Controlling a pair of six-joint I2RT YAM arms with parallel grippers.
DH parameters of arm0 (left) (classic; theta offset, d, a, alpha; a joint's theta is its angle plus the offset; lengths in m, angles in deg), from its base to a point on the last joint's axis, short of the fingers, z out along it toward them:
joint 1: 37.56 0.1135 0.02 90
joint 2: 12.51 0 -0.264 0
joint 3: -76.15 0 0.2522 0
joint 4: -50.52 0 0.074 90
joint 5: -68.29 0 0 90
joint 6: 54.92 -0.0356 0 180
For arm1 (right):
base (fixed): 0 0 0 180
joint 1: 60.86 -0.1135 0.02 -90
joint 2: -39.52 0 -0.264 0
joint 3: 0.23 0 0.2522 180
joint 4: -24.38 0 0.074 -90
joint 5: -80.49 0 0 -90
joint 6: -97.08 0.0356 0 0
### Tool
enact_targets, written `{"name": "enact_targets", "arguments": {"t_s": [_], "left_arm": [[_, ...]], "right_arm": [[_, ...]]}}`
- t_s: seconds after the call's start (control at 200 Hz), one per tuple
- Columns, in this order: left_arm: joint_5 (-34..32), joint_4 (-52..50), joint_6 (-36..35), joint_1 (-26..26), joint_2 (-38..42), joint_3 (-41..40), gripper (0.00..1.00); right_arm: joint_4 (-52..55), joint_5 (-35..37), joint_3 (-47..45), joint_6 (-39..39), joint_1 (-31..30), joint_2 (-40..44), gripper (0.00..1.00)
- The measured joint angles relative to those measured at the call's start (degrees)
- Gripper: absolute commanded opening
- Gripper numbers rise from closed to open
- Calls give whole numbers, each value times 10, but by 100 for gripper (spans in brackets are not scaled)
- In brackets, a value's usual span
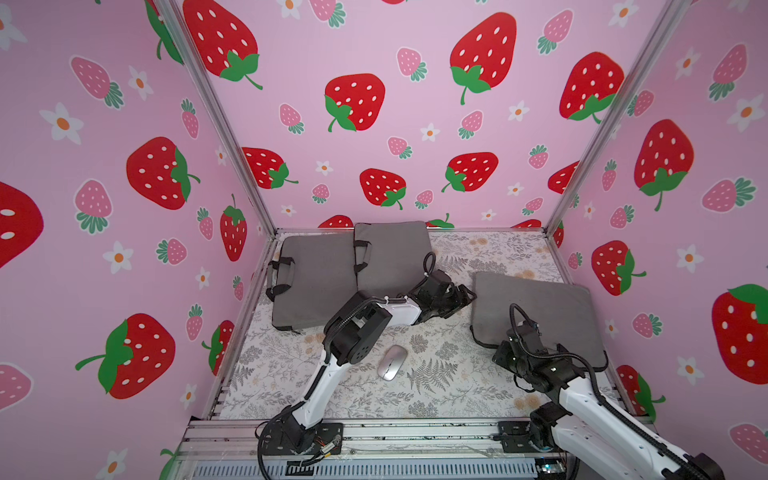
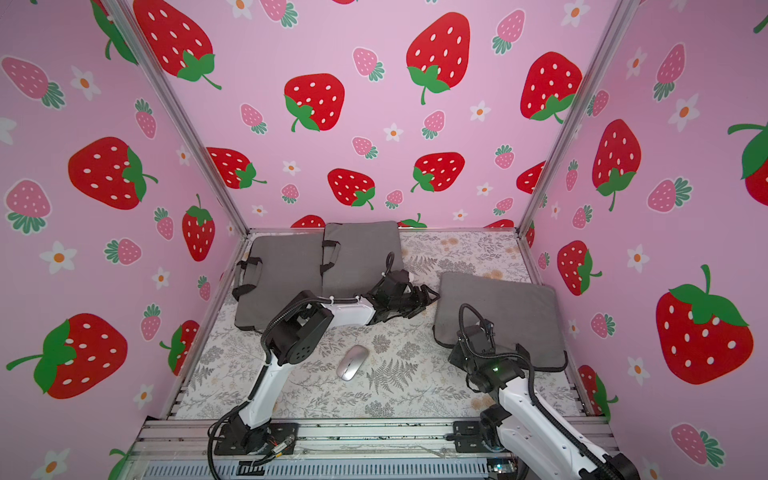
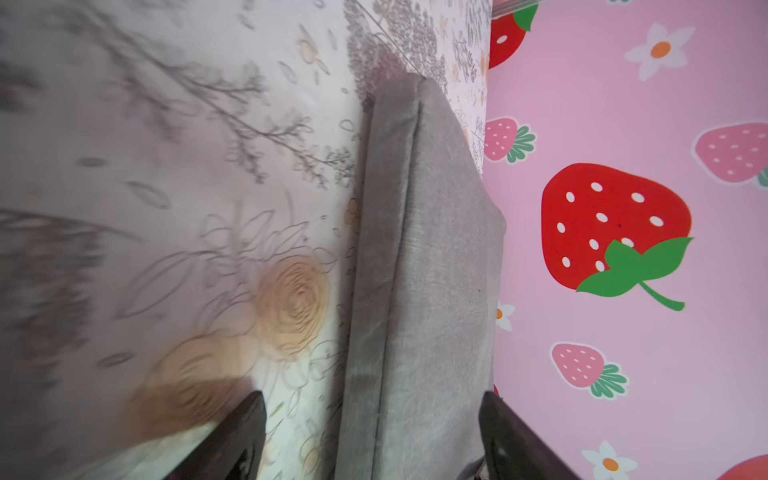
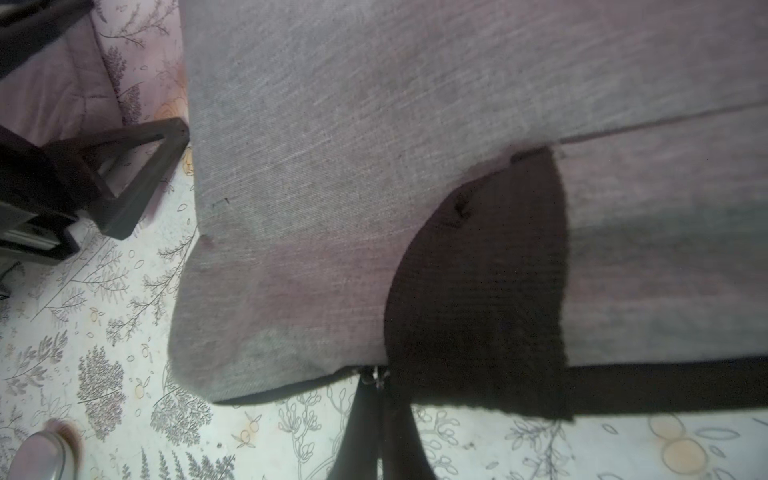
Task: Put the mouse into the laptop bag
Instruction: Unzip the zipper on the zippered laptop bag.
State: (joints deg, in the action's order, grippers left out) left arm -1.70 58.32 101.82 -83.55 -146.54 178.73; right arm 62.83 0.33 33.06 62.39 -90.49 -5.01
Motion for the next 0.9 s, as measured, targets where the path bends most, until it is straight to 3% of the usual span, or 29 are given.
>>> {"name": "enact_targets", "arguments": {"t_s": [0.075, 0.13, 0.16, 0.21, 0.265, 0.385, 0.555, 0.725, 0.9], "left_arm": [[7, -2, 7, -7, -31, 46, 80], [11, -7, 11, -10, -57, 85, 73], [13, -9, 13, -12, -70, 102, 60], [17, -15, 19, -13, -90, 131, 27], [18, -21, 27, -13, -113, 153, 0], [41, -3, 43, -7, -137, 186, 0], [41, -14, 49, 2, -122, 173, 0], [9, -33, 38, 35, -37, 74, 0], [-43, -5, 42, 80, 58, -59, 0]], "right_arm": [[2, 0, 0, 2, 2, 0, 0], [2, 0, 0, 2, 2, 0, 0], [2, 0, 0, 2, 2, 1, 0], [2, 0, -1, 2, 3, 3, 0], [1, 0, -4, 2, 4, 5, 0], [-2, 0, -8, 1, 9, 2, 0], [-25, -4, -11, -4, 33, -28, 0], [-83, -32, -10, -21, 75, -88, 0], [-139, -59, 47, -52, 98, -217, 0]]}}
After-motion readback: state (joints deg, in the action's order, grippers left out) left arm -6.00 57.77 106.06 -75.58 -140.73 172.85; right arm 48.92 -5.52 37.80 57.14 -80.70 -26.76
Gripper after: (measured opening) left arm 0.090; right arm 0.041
